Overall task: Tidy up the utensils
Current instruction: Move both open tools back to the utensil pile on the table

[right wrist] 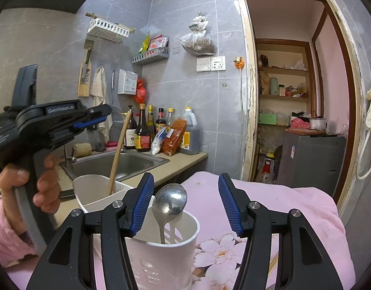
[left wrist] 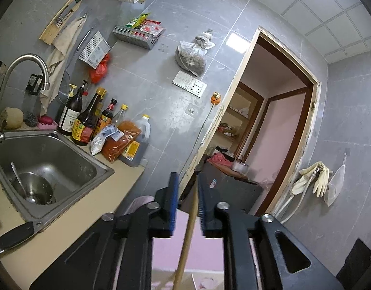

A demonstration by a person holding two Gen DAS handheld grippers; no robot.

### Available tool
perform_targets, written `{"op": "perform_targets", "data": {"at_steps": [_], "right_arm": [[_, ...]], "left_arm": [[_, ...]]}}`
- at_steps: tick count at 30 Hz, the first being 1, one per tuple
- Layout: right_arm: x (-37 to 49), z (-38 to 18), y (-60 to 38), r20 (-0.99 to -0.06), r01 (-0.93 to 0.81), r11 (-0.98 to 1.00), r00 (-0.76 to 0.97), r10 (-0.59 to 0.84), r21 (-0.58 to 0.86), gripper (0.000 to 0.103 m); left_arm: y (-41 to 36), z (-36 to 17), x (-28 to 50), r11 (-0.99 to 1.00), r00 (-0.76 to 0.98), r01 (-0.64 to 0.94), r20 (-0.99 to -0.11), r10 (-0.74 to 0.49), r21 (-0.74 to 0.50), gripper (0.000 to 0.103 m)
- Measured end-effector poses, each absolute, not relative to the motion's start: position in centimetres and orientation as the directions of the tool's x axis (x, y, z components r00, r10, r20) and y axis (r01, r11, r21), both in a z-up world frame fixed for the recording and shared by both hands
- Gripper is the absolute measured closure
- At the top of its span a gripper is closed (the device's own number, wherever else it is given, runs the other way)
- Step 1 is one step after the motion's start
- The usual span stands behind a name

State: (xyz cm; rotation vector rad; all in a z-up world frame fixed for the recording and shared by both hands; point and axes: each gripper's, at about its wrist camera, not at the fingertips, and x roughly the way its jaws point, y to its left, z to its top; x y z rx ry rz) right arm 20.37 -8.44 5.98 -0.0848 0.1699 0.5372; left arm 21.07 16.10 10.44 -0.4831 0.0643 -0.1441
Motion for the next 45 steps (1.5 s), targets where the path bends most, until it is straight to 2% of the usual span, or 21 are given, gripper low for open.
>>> {"op": "perform_targets", "data": {"at_steps": [1,6,10,12,18,21,29,38,41,43,45], "right_arm": [[20.3,6.2,-8.6,-0.175,-0.512,0.859,0.849,0.499,-0.033,0.044],[19.4,7.9,-10.5,-0.127,-0.476,0.879,0.873,0.471,-0.006,0.034],[18.1,9.2,-13.0,-0.09,-0.432,0.902,0.898,0.431,0.009,0.024],[17.5,9.6,-14.4,-0.083,-0.406,0.914,0.911,0.405,0.003,0.02],[15.6,10.1,-18.7,-0.083,-0.318,0.948,0.946,0.315,-0.031,0.002],[14.8,10.0,-20.9,-0.091,-0.281,0.959,0.957,0.277,-0.033,0.0],[14.0,8.9,-25.2,-0.176,-0.238,0.97,0.958,0.225,-0.055,0.0],[15.7,5.7,-28.4,-0.384,-0.252,0.968,0.895,0.228,-0.013,0.002],[16.4,4.5,-28.9,-0.451,-0.266,0.964,0.859,0.244,0.015,0.013],[16.9,3.7,-28.9,-0.491,-0.283,0.959,0.831,0.262,0.033,0.023],[17.2,2.9,-28.7,-0.532,-0.305,0.951,0.798,0.283,0.049,0.03]], "left_arm": [[15.7,10.5,20.6,0.883,0.989,0.111,-0.034,-0.143,-0.456,0.077],[13.4,10.6,18.8,0.914,0.989,0.089,-0.071,-0.127,-0.396,0.068],[10.8,10.8,17.4,0.938,0.986,0.102,-0.094,-0.14,-0.332,0.05],[9.4,10.8,17.0,0.936,0.978,0.133,-0.11,-0.177,-0.324,0.045],[5.8,10.2,16.2,0.927,0.953,0.217,-0.141,-0.269,-0.305,0.013],[4.1,9.7,15.8,0.922,0.94,0.249,-0.155,-0.303,-0.295,0.007],[-0.9,8.1,14.8,0.91,0.886,0.345,-0.241,-0.397,-0.23,0.005],[-5.6,5.2,15.4,0.887,0.791,0.434,-0.404,-0.459,-0.159,0.006],[-6.7,4.3,15.9,0.881,0.761,0.45,-0.454,-0.464,-0.146,0.016],[-7.4,3.6,16.7,0.877,0.729,0.459,-0.505,-0.462,-0.14,0.032],[-8.0,2.7,17.6,0.872,0.692,0.466,-0.553,-0.464,-0.149,0.039]]}}
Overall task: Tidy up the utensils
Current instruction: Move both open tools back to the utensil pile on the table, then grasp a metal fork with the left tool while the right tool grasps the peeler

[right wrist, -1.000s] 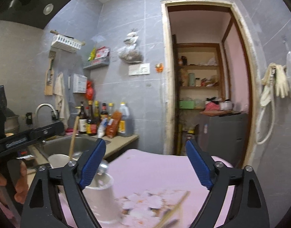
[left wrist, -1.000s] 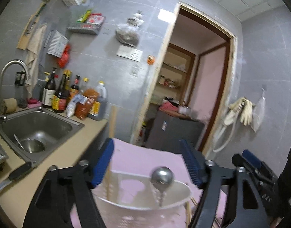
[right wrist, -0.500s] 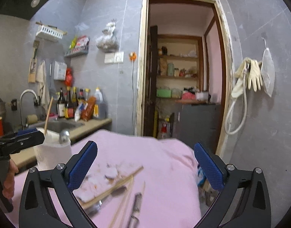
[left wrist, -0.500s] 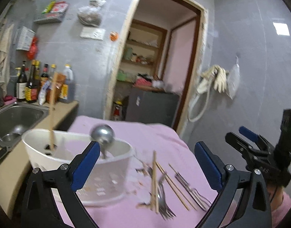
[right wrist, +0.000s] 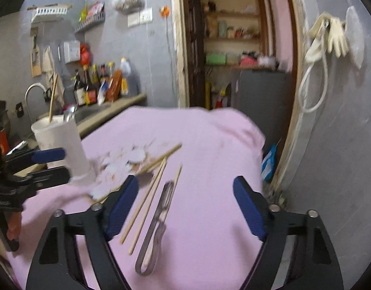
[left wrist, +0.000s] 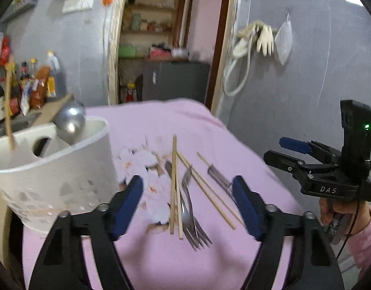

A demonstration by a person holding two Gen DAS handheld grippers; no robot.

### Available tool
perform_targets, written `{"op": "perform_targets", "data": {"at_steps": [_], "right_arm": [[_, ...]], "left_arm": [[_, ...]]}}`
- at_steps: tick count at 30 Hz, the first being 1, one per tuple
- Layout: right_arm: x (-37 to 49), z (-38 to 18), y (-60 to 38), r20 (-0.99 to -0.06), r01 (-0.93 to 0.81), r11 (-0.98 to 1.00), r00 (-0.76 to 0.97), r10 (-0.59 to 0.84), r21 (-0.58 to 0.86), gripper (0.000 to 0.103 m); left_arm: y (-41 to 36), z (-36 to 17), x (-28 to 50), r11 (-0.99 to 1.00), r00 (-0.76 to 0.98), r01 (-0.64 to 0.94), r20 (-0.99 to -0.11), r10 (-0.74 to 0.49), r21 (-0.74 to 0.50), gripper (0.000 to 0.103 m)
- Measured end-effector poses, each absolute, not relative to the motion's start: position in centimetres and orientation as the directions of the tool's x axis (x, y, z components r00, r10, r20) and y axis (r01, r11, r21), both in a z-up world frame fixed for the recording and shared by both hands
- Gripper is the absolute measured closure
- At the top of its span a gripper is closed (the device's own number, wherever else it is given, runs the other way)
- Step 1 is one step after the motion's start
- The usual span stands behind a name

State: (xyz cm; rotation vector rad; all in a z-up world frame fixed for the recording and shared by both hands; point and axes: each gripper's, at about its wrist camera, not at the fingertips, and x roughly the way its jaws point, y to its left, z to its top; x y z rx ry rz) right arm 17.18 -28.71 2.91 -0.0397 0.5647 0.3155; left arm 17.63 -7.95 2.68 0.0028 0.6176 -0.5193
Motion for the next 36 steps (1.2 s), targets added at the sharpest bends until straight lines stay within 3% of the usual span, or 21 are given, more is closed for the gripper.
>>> {"op": "perform_targets", "data": {"at_steps": [4,7,14,22,27,36], "right_arm": [[17.4,1.7,-28.0,-0.588,-0.34,0.94,0.753,0.297,0.039,0.039],[17.7,0.9,-27.6,-0.625,-0.362,0.931,0.718,0.306,0.04,0.051],[18.3,-0.8,-27.0,-0.709,-0.394,0.916,0.626,0.325,0.071,0.062],[19.0,-2.1,-26.9,-0.751,-0.395,0.913,0.573,0.329,0.099,0.093],[18.6,-1.8,-27.4,-0.735,-0.373,0.924,0.602,0.312,0.086,0.098],[18.3,-0.4,-29.9,-0.711,-0.286,0.956,0.661,0.241,0.058,0.097]], "left_arm": [[-8.6,1.1,19.2,0.867,0.641,0.471,-0.612,-0.463,-0.163,0.052],[-9.1,0.5,20.6,0.863,0.614,0.477,-0.64,-0.463,-0.167,0.058],[-10.6,-0.5,23.6,0.858,0.575,0.496,-0.688,-0.443,-0.138,0.071],[-11.4,-1.7,26.5,0.859,0.523,0.486,-0.733,-0.435,-0.164,0.083],[-12.2,-2.0,27.5,0.861,0.51,0.488,-0.753,-0.416,-0.144,0.096],[-11.3,-2.5,28.4,0.878,0.502,0.449,-0.766,-0.401,-0.166,0.1]]}}
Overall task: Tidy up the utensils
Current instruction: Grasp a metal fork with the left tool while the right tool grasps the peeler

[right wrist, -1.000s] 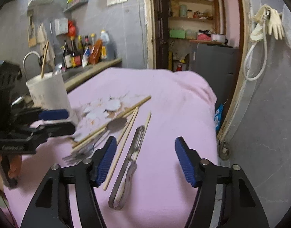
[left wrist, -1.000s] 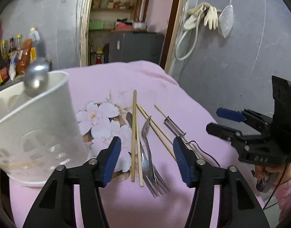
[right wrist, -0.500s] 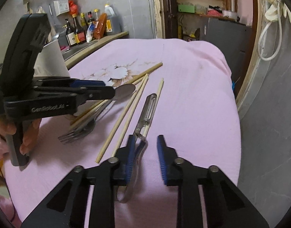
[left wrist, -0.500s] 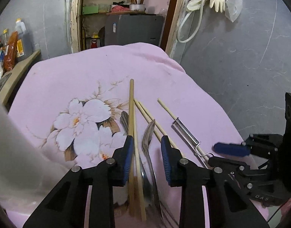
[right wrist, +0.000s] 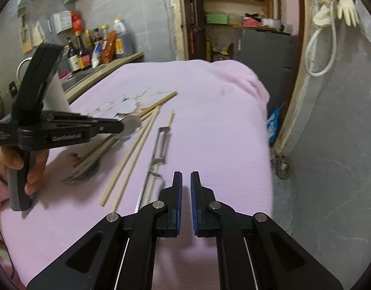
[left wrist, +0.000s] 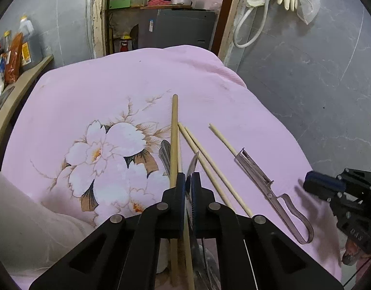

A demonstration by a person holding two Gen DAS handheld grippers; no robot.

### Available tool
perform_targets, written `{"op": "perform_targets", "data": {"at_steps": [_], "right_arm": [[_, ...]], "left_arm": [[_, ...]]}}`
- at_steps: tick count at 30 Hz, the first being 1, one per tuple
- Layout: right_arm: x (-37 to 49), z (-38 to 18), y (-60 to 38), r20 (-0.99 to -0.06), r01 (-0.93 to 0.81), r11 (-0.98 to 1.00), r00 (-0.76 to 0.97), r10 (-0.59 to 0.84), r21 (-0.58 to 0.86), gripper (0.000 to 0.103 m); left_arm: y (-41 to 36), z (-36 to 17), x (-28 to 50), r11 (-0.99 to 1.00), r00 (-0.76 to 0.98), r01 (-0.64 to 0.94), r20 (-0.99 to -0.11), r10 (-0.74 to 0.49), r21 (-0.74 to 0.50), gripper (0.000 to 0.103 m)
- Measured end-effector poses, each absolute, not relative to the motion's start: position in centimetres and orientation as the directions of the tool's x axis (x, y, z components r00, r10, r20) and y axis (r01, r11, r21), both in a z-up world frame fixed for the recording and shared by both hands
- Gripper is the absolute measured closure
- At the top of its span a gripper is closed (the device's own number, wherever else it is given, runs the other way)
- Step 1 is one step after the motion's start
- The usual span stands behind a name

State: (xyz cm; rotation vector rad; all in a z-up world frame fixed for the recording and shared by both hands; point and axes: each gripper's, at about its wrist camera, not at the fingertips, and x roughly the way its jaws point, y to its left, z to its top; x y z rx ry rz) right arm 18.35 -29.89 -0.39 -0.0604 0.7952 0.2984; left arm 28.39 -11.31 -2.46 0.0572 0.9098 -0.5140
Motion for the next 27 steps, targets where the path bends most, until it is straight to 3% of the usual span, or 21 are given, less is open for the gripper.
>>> {"op": "perform_targets", "data": {"at_steps": [3,6,18,20,22,27], "right_arm": [[19.1,-0.3,-29.7,-0.71,-0.291,0.953,0.653,0.264,0.087,0.092],[20.0,-0.4,-28.5,-0.705,-0.322,0.943,0.651,0.282,0.081,0.075],[24.4,-2.0,-25.0,-0.77,-0.363,0.932,0.592,0.24,0.012,0.076],[24.7,-2.2,-24.9,-0.778,-0.366,0.931,0.582,0.235,0.008,0.079],[24.7,-2.2,-24.9,-0.782,-0.367,0.93,0.58,0.228,0.0,0.09],[24.0,-1.8,-25.3,-0.768,-0.369,0.929,0.588,0.255,0.026,0.092]], "left_arm": [[-11.3,-2.4,28.5,0.879,0.495,0.443,-0.769,-0.404,-0.177,0.101],[-11.3,-2.6,28.6,0.881,0.488,0.439,-0.776,-0.4,-0.179,0.101],[-10.8,-2.3,28.4,0.881,0.481,0.425,-0.772,-0.415,-0.209,0.101],[-10.8,-2.3,28.4,0.879,0.481,0.423,-0.769,-0.422,-0.218,0.102],[-10.7,-2.0,28.2,0.877,0.491,0.426,-0.759,-0.429,-0.22,0.102],[-10.5,-0.9,27.0,0.872,0.53,0.436,-0.719,-0.449,-0.224,0.103]]}}
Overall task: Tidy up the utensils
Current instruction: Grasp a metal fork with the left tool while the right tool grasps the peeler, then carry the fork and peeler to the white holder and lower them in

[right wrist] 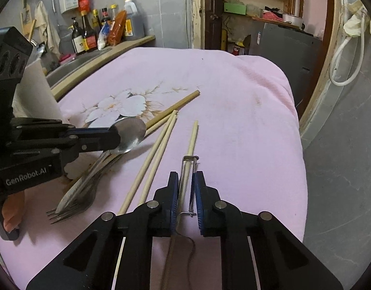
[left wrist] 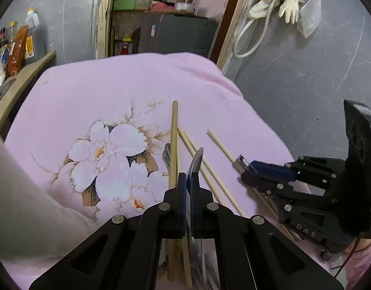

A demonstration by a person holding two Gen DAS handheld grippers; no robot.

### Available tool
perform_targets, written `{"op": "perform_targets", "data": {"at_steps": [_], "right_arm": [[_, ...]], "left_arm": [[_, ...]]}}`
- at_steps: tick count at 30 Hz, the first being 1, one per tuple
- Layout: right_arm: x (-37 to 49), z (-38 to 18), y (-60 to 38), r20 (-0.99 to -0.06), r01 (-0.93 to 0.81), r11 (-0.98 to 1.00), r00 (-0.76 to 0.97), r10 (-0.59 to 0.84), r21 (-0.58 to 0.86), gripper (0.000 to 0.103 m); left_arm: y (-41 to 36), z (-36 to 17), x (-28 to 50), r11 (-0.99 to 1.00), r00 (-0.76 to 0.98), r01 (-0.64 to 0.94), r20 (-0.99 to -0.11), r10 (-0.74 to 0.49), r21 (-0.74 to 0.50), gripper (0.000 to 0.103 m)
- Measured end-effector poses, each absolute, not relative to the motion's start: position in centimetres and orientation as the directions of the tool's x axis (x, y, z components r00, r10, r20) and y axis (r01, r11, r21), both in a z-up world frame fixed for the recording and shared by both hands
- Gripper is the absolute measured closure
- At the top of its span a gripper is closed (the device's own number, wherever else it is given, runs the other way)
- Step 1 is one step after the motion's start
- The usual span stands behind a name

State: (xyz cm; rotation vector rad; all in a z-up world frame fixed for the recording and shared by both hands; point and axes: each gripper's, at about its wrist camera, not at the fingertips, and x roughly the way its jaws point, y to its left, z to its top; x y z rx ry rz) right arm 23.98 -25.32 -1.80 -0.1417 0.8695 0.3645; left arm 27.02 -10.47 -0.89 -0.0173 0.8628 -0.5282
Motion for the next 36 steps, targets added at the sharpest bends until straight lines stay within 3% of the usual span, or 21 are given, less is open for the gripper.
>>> {"op": "perform_targets", "data": {"at_steps": [6,19,27,36], "right_arm": [[20.5,0.2,-26.2,-0.652,-0.351,0.936,0.704,0.282,0.025,0.093],[13.8,5.9,-24.2,-0.204,-0.327,0.944,0.928,0.311,-0.047,0.093],[15.2,9.4,-22.4,-0.078,-0.382,0.923,0.92,0.385,0.049,0.093],[17.7,12.6,-17.3,0.049,-0.468,0.878,0.883,0.466,0.1,0.093]], "left_arm": [[-9.6,0.8,24.7,0.869,0.61,0.436,-0.633,-0.477,-0.234,0.103],[-6.9,5.0,19.9,0.861,0.797,0.424,-0.335,-0.503,-0.282,0.103],[-3.0,10.0,19.0,0.865,0.861,0.397,-0.201,-0.466,-0.306,0.103],[5.0,14.7,18.7,0.927,0.96,0.245,-0.065,-0.273,-0.284,0.103]]}}
